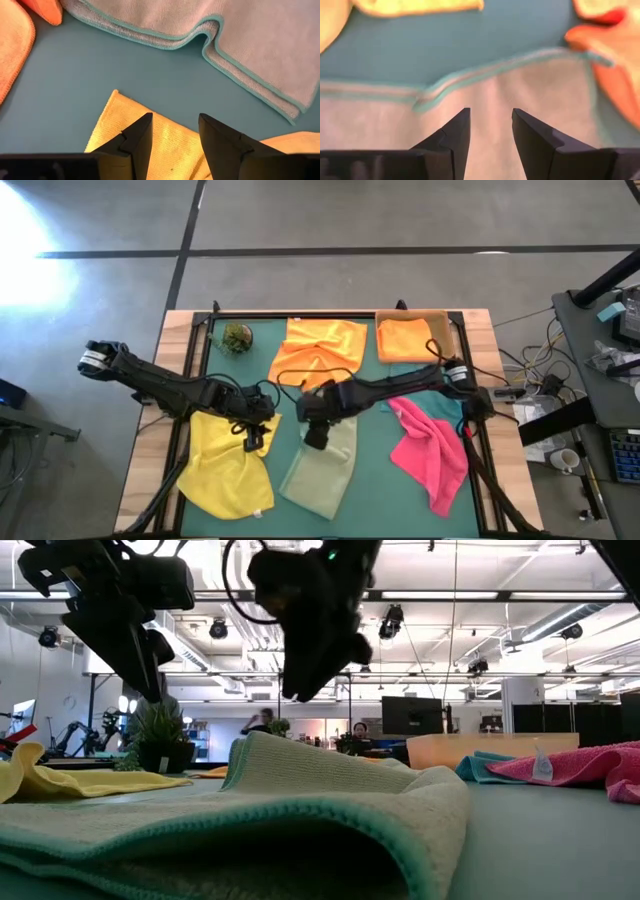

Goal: Fold microfiber towels
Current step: Fold the light green microfiber towel

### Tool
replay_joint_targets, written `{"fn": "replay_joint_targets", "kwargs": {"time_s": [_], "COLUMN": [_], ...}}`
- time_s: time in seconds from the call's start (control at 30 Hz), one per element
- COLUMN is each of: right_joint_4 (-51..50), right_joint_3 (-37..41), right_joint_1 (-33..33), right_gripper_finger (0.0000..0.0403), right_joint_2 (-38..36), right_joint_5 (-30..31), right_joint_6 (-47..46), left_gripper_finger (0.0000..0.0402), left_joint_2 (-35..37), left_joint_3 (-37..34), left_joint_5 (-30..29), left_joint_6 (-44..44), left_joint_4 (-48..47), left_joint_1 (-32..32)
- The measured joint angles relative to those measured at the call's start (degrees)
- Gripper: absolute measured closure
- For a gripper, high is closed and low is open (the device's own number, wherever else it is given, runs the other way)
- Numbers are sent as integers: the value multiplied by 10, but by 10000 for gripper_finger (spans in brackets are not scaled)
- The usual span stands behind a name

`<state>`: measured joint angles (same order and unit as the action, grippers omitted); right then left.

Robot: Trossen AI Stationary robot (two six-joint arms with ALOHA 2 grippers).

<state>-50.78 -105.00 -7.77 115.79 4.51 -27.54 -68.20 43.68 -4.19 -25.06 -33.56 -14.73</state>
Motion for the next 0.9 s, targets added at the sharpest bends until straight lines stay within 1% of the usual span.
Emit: {"fn": "replay_joint_targets", "kwargs": {"time_s": [0.13,0.23,0.4,0.57,0.67,0.77,0.9], "right_joint_4": [7,65,126,166,185,183,149], "right_joint_3": [16,34,73,135,159,177,192], "right_joint_1": [-46,-86,-137,-154,-163,-171,-175], "right_gripper_finger": [266,266,266,266,266,266,266], "right_joint_2": [-3,-3,-2,-2,-1,-2,-3], "right_joint_5": [-11,-48,-46,-44,-46,-55,-58], "right_joint_6": [-35,-48,-74,-131,-156,-167,-192], "left_gripper_finger": [258,258,258,258,258,258,258], "left_joint_2": [0,0,0,0,0,0,0], "left_joint_3": [0,0,0,0,0,0,0], "left_joint_5": [1,1,0,0,0,0,-1], "left_joint_6": [0,0,4,4,5,5,5], "left_joint_4": [1,1,1,1,1,1,2], "left_joint_1": [0,0,0,0,0,0,-1]}}
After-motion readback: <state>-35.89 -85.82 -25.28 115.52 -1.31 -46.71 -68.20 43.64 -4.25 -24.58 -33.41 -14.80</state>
